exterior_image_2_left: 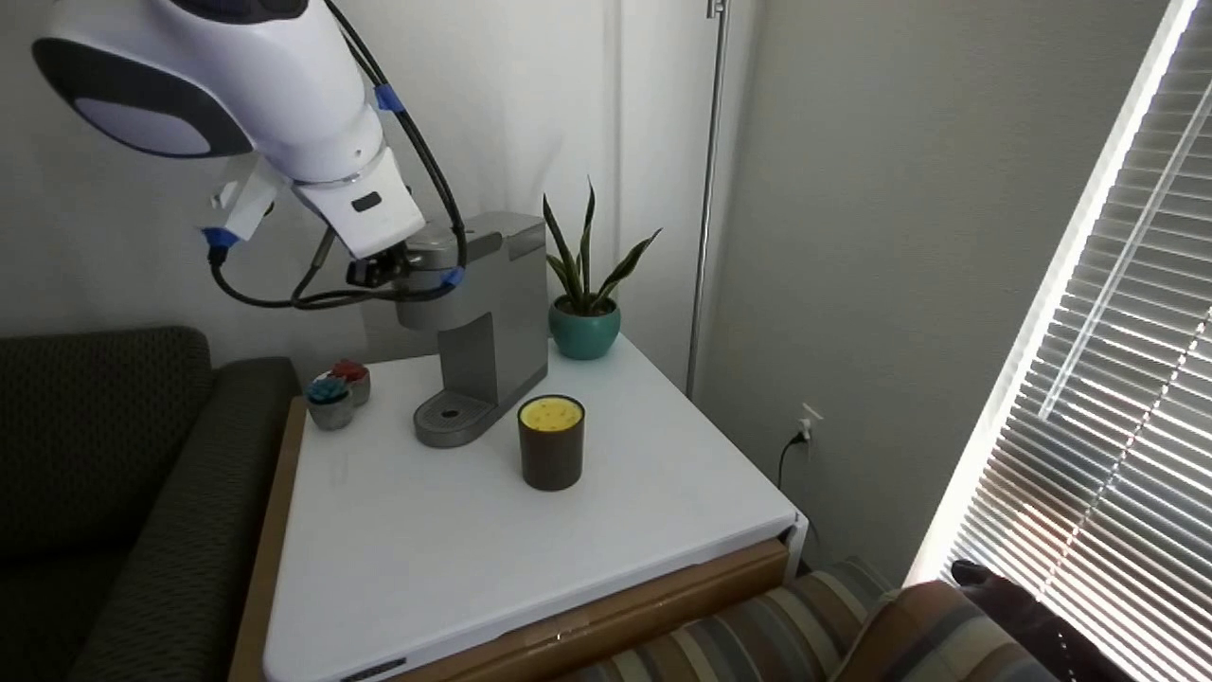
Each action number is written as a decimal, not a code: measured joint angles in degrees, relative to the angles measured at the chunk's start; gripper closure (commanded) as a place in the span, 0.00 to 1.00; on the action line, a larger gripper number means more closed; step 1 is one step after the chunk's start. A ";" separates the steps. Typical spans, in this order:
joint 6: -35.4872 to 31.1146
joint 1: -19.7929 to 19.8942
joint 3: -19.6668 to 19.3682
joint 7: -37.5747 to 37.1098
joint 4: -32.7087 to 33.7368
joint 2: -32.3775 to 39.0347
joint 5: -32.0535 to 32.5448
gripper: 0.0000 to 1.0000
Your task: Open the grey coffee maker then close it
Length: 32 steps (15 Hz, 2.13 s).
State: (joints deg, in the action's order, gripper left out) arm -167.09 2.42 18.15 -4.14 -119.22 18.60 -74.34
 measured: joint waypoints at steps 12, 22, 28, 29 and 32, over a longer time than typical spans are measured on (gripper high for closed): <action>-2.53 0.01 -0.02 6.68 0.01 -0.33 -4.83 1.00; -5.83 -0.03 -0.08 7.23 0.52 -2.42 -4.78 1.00; -6.38 -0.03 -0.11 8.48 1.21 -3.82 -4.78 1.00; -6.42 -0.02 -0.12 8.69 1.37 -3.88 -4.78 1.00; -6.63 -0.02 -0.13 9.31 2.15 -3.99 -4.78 1.00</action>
State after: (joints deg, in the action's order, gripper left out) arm -173.72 2.40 18.02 5.16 -117.07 14.62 -79.13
